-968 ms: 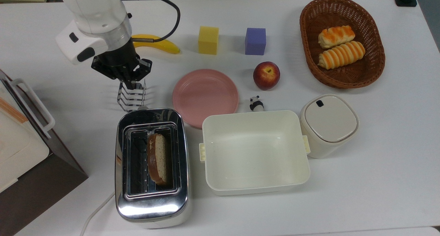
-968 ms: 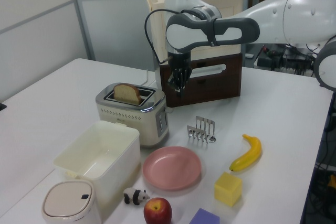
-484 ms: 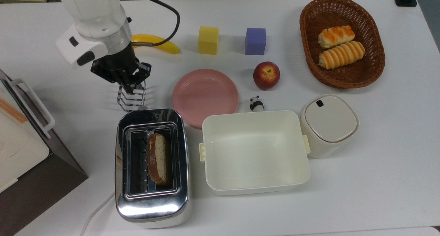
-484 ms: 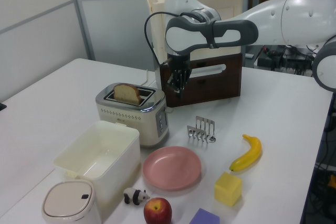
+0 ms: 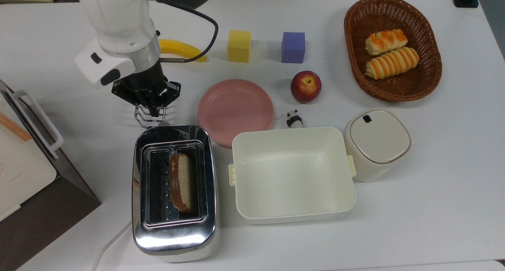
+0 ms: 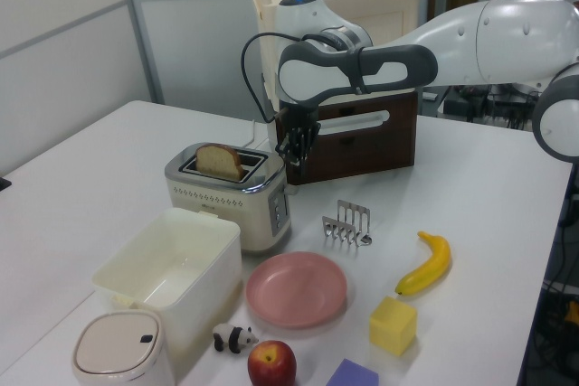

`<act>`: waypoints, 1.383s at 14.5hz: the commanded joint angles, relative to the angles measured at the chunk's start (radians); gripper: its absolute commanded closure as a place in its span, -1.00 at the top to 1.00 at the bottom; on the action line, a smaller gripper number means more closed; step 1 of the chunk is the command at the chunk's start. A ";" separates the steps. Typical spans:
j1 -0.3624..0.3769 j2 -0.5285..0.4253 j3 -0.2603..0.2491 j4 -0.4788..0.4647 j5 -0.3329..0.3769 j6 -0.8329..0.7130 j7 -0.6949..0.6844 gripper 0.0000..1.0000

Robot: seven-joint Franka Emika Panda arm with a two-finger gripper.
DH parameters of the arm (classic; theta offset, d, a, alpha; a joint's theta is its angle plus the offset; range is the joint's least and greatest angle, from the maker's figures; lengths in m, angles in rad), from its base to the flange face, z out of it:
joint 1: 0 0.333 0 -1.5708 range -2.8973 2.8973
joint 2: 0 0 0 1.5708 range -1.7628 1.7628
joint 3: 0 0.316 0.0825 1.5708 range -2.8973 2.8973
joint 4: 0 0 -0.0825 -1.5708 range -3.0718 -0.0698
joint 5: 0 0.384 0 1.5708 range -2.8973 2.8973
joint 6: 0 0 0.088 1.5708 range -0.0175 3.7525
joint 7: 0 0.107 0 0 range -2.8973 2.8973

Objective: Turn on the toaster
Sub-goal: 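Lower the gripper beside the toaster down onto the lever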

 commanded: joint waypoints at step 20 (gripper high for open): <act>0.022 0.012 -0.005 -0.024 -0.030 0.058 -0.011 -1.00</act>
